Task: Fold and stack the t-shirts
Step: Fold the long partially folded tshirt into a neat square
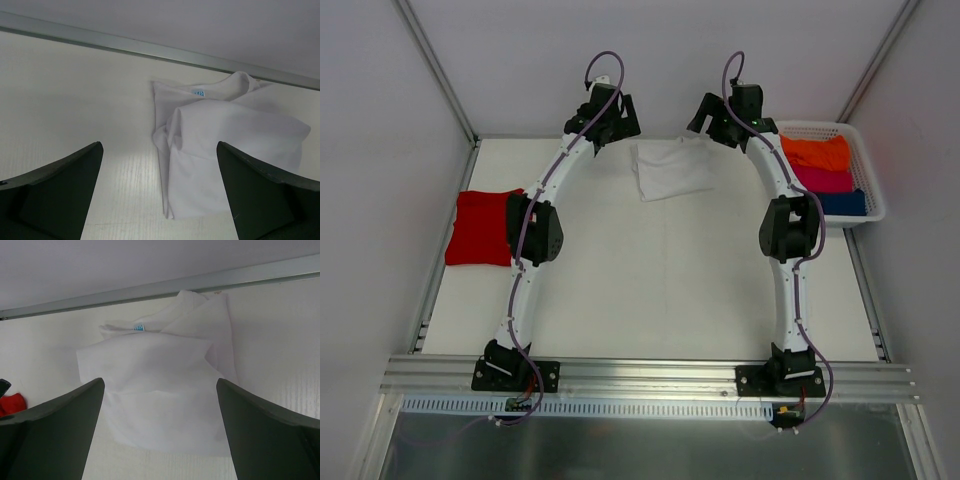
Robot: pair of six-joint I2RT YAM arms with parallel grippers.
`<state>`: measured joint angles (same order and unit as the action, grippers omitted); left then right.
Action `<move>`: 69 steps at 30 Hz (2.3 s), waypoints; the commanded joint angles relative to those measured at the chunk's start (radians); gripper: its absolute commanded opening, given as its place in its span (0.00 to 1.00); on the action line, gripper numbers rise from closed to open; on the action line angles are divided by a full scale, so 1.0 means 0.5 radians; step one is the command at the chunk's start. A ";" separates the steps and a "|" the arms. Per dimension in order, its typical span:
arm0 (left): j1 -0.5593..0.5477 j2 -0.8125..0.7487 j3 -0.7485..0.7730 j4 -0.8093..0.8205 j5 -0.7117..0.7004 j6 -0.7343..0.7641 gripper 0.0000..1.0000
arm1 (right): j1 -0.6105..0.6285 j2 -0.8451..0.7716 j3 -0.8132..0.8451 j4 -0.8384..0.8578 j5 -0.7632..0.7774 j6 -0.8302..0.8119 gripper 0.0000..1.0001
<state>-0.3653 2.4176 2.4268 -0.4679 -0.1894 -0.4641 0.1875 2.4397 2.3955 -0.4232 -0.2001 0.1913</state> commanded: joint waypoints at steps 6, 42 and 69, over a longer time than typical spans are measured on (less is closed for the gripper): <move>0.010 -0.015 0.077 0.055 0.081 -0.035 0.99 | 0.009 -0.081 0.099 0.015 -0.069 -0.024 1.00; -0.122 0.166 -0.377 0.200 0.959 -0.492 0.00 | 0.199 -0.167 -0.342 -0.746 0.017 -0.113 0.00; -0.211 -0.181 -0.877 0.006 0.729 -0.315 0.00 | 0.162 -0.214 -0.094 -0.898 -0.001 -0.153 0.00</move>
<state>-0.4595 2.4363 2.0327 -0.4313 0.1982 -0.6449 0.2916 2.2127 2.2612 -0.7475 -0.1886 0.1040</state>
